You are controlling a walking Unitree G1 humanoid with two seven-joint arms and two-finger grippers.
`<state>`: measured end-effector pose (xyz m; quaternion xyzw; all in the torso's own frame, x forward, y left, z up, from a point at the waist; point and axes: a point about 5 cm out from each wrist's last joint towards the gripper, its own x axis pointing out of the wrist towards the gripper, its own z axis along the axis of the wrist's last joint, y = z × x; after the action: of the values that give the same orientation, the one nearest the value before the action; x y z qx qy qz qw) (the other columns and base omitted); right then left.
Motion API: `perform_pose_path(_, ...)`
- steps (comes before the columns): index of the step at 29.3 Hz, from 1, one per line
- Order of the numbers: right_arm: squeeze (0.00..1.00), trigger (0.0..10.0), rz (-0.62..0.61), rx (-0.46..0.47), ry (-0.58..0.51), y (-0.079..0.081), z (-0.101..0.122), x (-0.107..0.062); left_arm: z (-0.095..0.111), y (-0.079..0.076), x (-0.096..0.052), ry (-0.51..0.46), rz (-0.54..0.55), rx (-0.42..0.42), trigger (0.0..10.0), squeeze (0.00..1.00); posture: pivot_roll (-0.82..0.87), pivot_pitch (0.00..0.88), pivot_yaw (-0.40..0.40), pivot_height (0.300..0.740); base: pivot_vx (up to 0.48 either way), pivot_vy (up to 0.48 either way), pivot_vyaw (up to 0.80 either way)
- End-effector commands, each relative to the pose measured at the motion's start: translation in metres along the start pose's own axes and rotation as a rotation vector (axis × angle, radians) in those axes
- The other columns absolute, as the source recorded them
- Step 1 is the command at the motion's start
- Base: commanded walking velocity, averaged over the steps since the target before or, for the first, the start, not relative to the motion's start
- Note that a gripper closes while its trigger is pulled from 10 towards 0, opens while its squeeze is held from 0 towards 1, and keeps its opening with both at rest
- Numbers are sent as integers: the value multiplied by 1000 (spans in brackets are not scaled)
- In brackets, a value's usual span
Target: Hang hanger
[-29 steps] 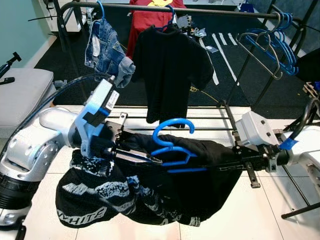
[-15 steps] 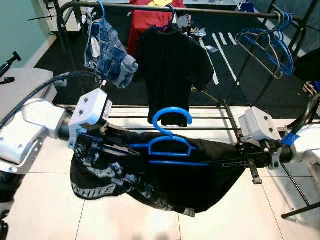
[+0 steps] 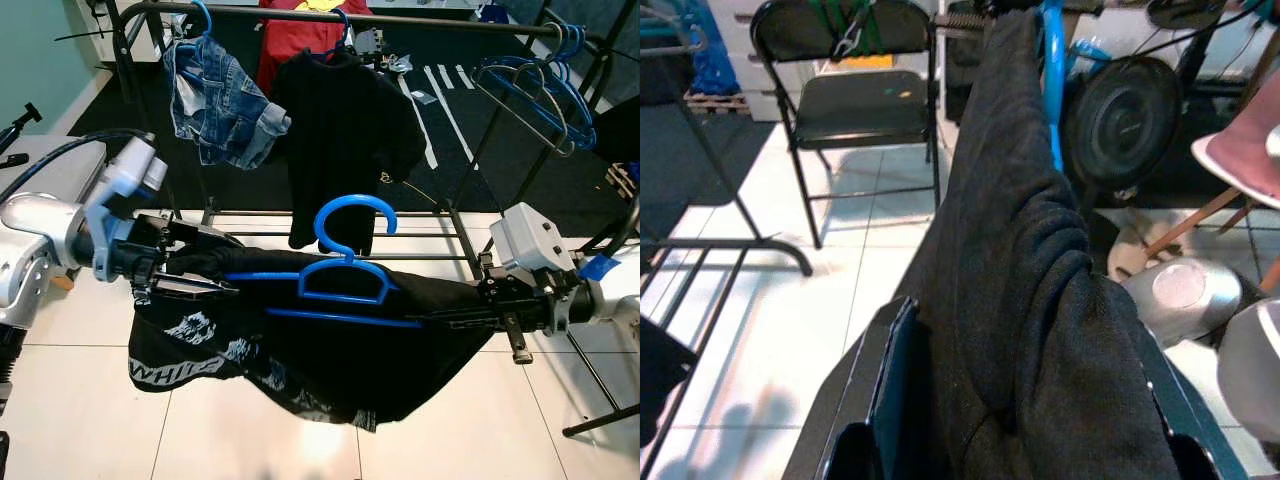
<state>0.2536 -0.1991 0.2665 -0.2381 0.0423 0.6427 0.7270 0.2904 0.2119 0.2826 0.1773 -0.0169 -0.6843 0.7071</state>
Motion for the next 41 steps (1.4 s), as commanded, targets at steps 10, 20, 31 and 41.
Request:
perform_pose_path(10, 0, 0, 9, -41, -54, 3, 9, -6, 52, -6, -42, -344, -20, 20, 10000, 1000, -38, 162, -3, 740, 0, 0, 0)
perform_pose_path(20, 0, 0, 9, -37, -47, 4, 6, -1, 48, -16, -25, -367, -123, -16, 10000, 0, -34, 163, -1, 740, 0, 0, 0)
perform_pose_path(31, 0, 0, 24, -34, -7, 6, -3, 11, 30, -15, 57, -403, -62, -48, 10000, 0, -39, 167, -6, 740, 0, 0, 0)
perform_pose_path(41, 0, 0, 55, -22, 20, 9, -13, 25, 50, -9, 68, -563, -6, -23, 10000, 0, -36, 165, -12, 740, 0, 0, 0)
